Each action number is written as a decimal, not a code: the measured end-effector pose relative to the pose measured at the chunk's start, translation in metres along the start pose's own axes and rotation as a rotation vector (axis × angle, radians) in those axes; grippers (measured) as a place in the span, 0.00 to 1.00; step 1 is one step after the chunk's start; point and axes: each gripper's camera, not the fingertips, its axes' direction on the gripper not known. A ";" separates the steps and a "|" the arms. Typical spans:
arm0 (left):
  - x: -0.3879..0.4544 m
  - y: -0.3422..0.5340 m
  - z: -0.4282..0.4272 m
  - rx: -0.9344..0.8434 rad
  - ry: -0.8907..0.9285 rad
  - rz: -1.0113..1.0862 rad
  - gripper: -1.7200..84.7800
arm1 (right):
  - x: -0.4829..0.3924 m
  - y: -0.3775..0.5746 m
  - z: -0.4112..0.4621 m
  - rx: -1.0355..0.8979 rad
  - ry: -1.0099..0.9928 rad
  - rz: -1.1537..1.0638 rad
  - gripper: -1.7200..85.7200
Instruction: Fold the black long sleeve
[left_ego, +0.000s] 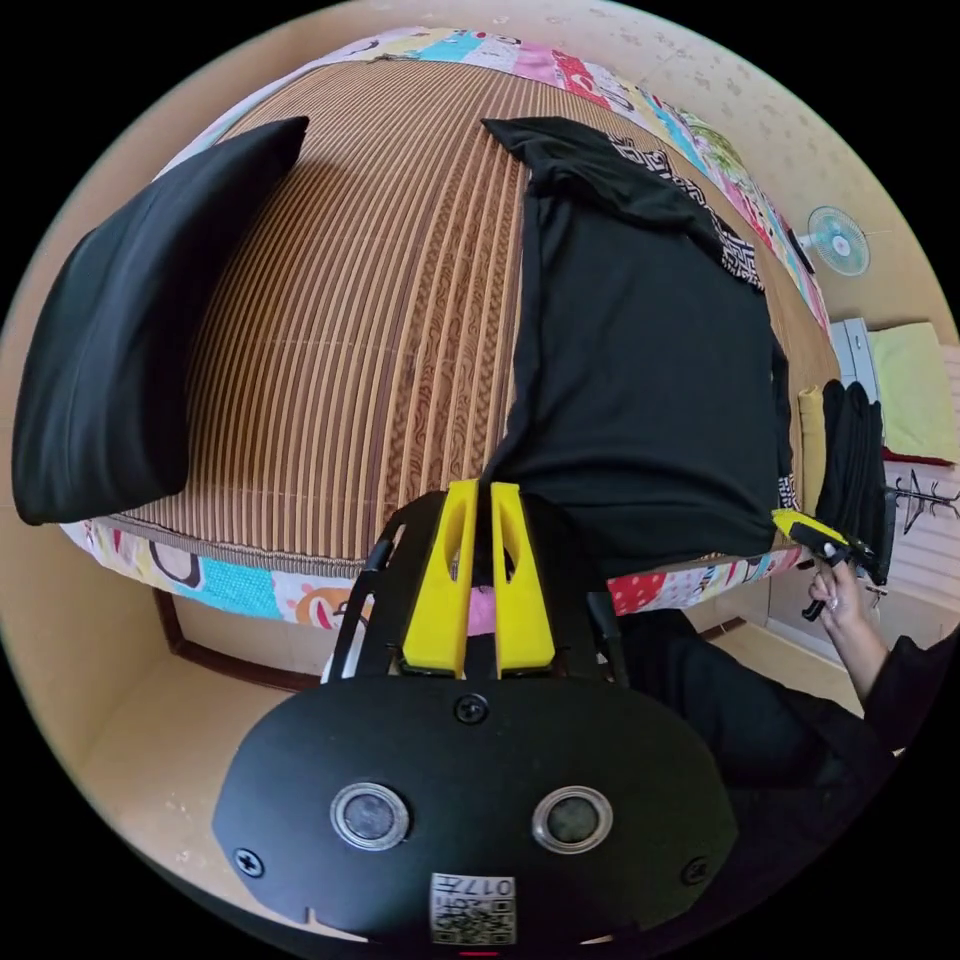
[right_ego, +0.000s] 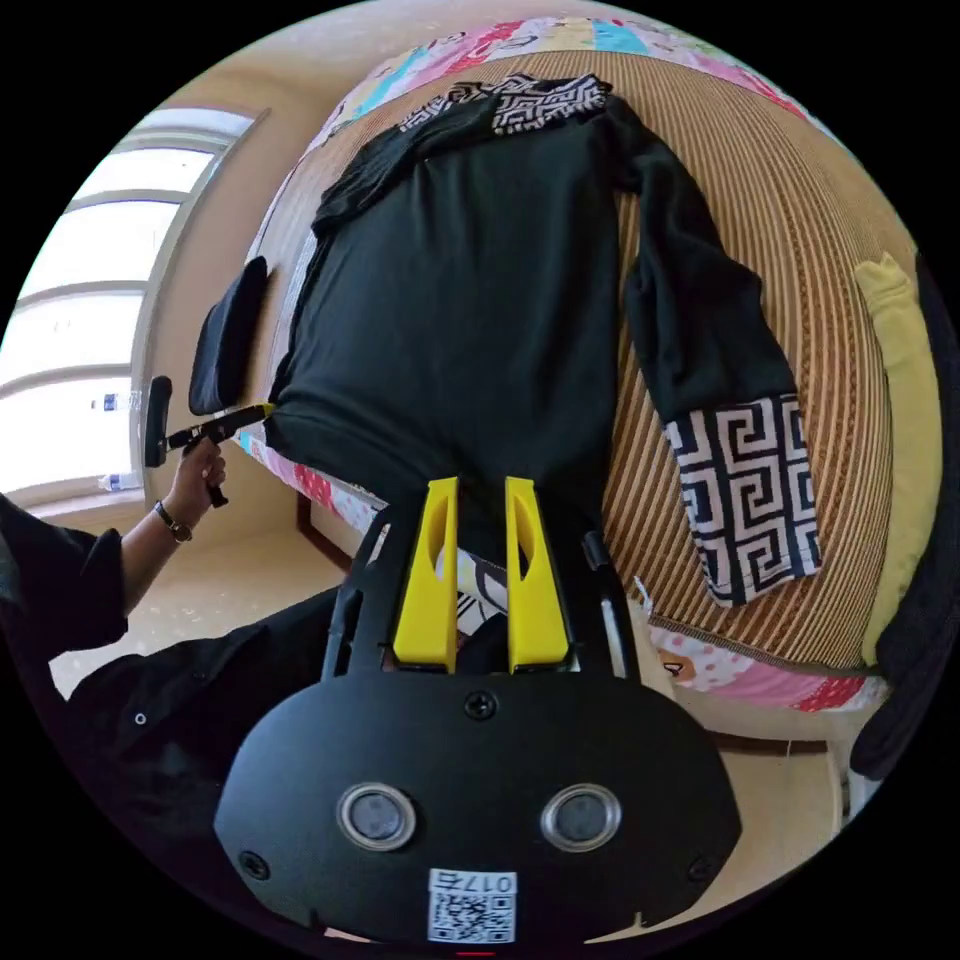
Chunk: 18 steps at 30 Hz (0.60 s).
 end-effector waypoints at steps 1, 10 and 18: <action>0.000 0.004 -0.003 0.009 0.004 -0.023 0.08 | 0.014 0.006 -0.016 0.060 0.030 0.088 0.11; 0.009 0.033 -0.040 0.244 0.064 -0.300 0.08 | 0.115 0.034 -0.024 0.107 0.265 0.463 0.12; 0.049 0.015 -0.051 0.253 0.141 -0.170 0.08 | 0.108 0.055 -0.084 0.308 0.139 0.420 0.04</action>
